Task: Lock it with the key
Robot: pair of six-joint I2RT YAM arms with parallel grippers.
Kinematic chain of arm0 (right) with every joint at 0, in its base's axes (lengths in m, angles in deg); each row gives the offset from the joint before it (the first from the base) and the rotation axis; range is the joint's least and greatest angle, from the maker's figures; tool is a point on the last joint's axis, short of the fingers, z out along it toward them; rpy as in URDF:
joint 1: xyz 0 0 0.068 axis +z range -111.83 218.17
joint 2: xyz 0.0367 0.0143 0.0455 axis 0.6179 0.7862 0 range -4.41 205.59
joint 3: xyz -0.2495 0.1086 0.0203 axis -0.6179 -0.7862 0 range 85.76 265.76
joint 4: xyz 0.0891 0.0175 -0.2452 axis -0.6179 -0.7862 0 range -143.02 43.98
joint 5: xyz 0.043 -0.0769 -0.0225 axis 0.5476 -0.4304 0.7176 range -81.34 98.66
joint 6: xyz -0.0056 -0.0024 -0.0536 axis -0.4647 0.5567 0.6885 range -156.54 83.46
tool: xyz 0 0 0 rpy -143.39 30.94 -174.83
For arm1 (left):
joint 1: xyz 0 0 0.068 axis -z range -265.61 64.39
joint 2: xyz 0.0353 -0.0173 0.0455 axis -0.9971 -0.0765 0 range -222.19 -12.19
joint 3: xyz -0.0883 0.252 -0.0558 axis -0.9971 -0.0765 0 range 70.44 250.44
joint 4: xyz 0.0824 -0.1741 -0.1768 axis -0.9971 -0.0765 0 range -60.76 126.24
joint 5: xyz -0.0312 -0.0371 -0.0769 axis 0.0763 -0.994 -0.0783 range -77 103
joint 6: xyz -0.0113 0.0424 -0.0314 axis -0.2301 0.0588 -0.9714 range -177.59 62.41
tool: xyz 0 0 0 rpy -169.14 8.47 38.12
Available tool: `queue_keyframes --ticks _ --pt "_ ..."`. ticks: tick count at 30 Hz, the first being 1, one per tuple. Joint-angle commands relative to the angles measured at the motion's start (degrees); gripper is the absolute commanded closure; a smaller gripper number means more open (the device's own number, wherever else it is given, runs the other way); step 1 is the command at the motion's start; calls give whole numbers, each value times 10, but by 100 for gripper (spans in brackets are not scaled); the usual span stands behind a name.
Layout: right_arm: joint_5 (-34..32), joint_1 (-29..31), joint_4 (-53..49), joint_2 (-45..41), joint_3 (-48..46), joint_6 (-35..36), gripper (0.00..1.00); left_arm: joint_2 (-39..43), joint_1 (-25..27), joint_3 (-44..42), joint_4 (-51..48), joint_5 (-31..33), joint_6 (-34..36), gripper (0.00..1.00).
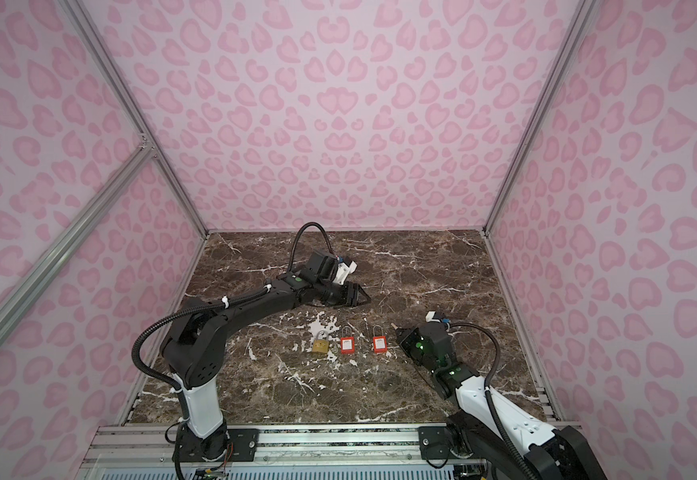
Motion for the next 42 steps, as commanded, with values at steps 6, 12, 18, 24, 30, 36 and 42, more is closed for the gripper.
queue_keyframes --ticks 6,12,18,24,30,36,42 --pt "-53 14 15 4 -23 -51 97 21 -7 -8 23 9 -1 38" --pt "-52 16 20 3 -33 -62 97 26 -12 -10 26 11 1 38" --pt "-41 23 38 35 -27 -63 97 32 -16 -31 32 11 -2 38" --pt "-19 34 86 107 -19 -74 97 37 -18 -36 35 15 -6 38" --pt "-19 43 90 143 1 -76 96 44 -22 -42 33 17 -4 38" --pt "-79 61 28 97 -2 -95 95 49 -24 -52 35 18 -4 38" --pt "-94 61 24 63 -24 -108 91 43 -24 -52 41 14 -11 38"
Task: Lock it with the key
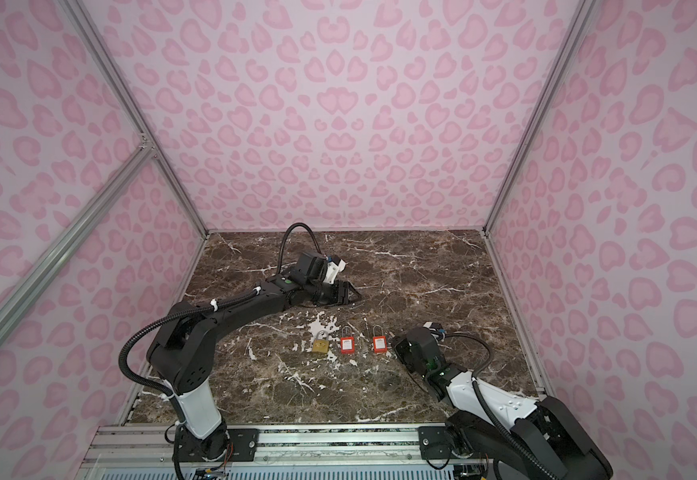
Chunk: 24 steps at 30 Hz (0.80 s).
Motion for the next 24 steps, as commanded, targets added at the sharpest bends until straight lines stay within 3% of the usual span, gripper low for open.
queue_keyframes --ticks 1,19,24 --pt "-16 1 -8 -8 -6 -7 90 4 -1 -1 17 -2 -4 38" --pt "-9 0 19 13 -6 -6 88 5 -1 -7 25 -6 -8 38" --pt "-12 0 3 13 0 -7 62 7 -2 -10 25 -6 -9 38"
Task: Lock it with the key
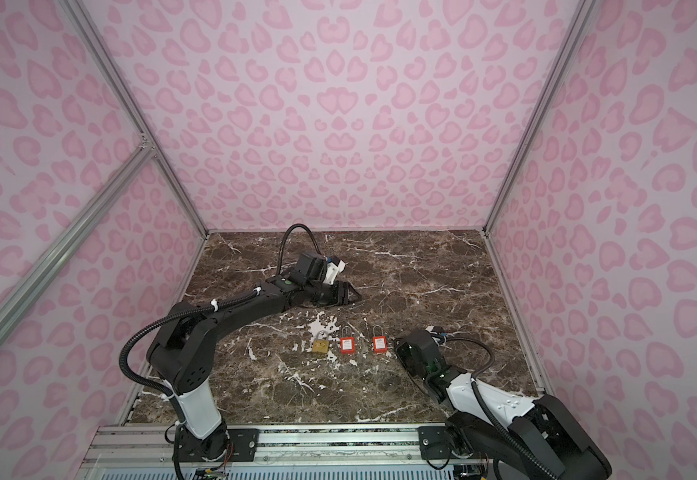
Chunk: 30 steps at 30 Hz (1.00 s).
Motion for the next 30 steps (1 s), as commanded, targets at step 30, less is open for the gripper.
queue_keyframes --ticks 30 --pt "70 -88 -143 24 81 103 24 2 -4 3 14 -5 -2 38"
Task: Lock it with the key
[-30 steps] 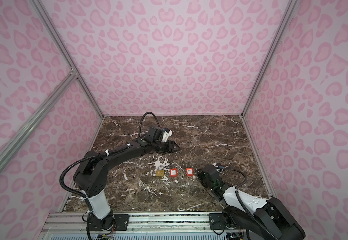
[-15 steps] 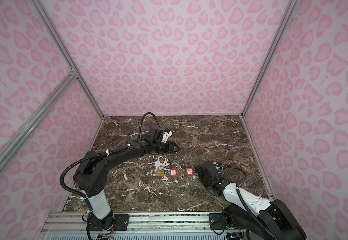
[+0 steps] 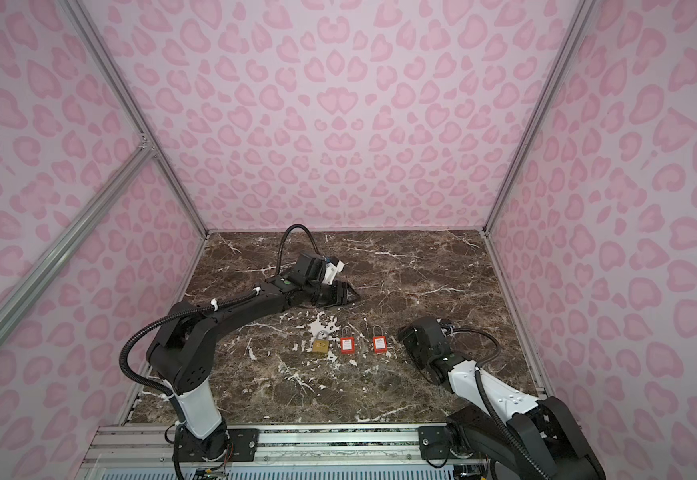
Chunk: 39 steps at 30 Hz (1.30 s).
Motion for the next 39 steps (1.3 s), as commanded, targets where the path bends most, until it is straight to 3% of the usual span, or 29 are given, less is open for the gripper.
queue_keyframes --ticks 1,13,26,28,29,33,37,39 --pt "39 -3 -4 10 5 28 24 1 0 8 13 -5 -1 38" --pt "110 -1 55 75 17 28 24 -2 0 12 9 -6 3 38" --pt "64 -29 1 9 27 58 24 18 -5 -6 13 9 9 37" --pt "70 -47 -9 -16 36 87 24 28 -9 -8 9 28 19 33" --pt "61 -52 -27 -33 50 112 21 36 -12 -10 6 42 24 0" --pt "-39 -53 -106 -106 101 202 2 72 -24 -27 4 94 47 2" --pt "-147 -53 -91 -186 96 287 1 140 -37 -81 34 186 71 2" --pt "-162 -53 -55 -224 82 361 1 191 -42 -127 68 254 92 2"
